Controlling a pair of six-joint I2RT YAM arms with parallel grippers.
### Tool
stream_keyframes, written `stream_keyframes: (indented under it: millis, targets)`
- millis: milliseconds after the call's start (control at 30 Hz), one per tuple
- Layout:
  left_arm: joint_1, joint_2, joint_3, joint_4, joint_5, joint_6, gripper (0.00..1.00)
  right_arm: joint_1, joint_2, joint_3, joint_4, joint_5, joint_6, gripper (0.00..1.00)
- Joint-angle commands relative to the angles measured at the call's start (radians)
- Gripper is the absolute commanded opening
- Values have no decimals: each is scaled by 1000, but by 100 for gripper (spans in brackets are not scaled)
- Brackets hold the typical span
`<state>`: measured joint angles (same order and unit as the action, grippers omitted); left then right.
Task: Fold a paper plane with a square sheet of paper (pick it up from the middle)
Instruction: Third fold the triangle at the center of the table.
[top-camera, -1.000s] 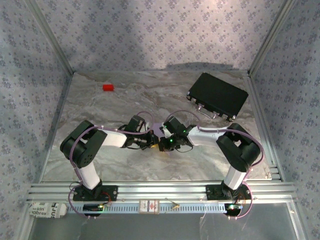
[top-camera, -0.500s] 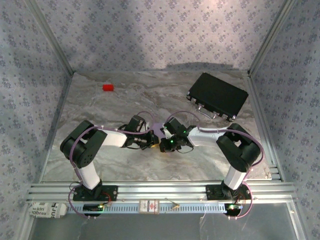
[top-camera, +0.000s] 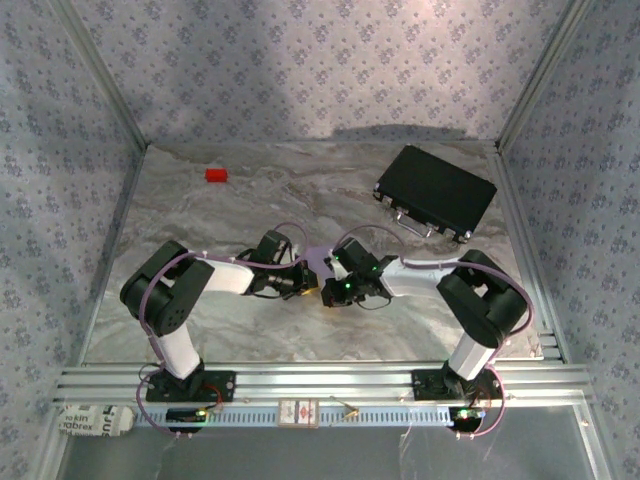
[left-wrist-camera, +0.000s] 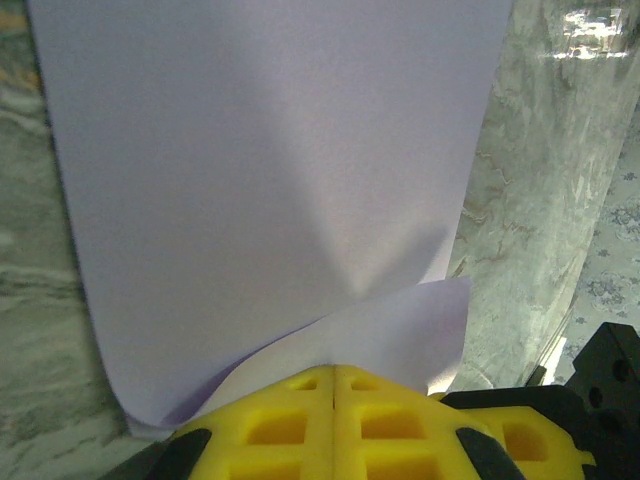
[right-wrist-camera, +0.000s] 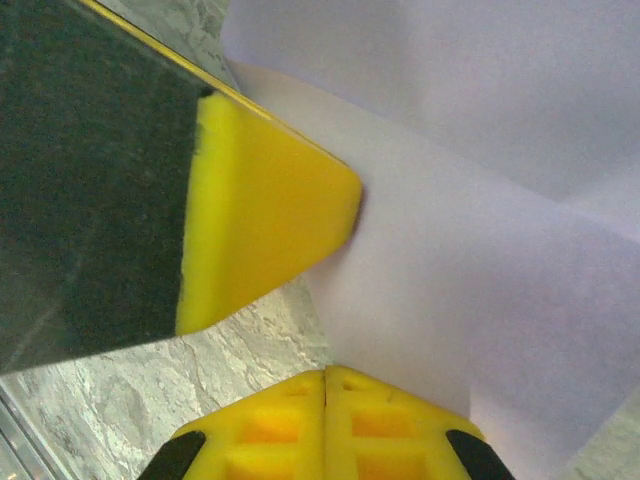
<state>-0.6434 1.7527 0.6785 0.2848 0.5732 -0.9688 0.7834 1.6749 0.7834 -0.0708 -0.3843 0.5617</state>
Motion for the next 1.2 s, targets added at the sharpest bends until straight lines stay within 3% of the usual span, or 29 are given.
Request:
stream_keyframes:
  millis: [0, 667, 900, 1167]
  targets:
    - [6, 36, -14, -112, -56, 22, 0, -9, -28, -40, -37, -12, 15, 5]
    - [10, 41, -15, -121, -58, 22, 0, -42, -171, -221, -24, -55, 1, 6]
    - [11, 30, -17, -112, -56, 19, 0, -56, -279, -152, -54, -84, 49, 6]
    - [10, 24, -12, -109, -54, 15, 0, -41, -76, -11, 0, -85, 81, 4]
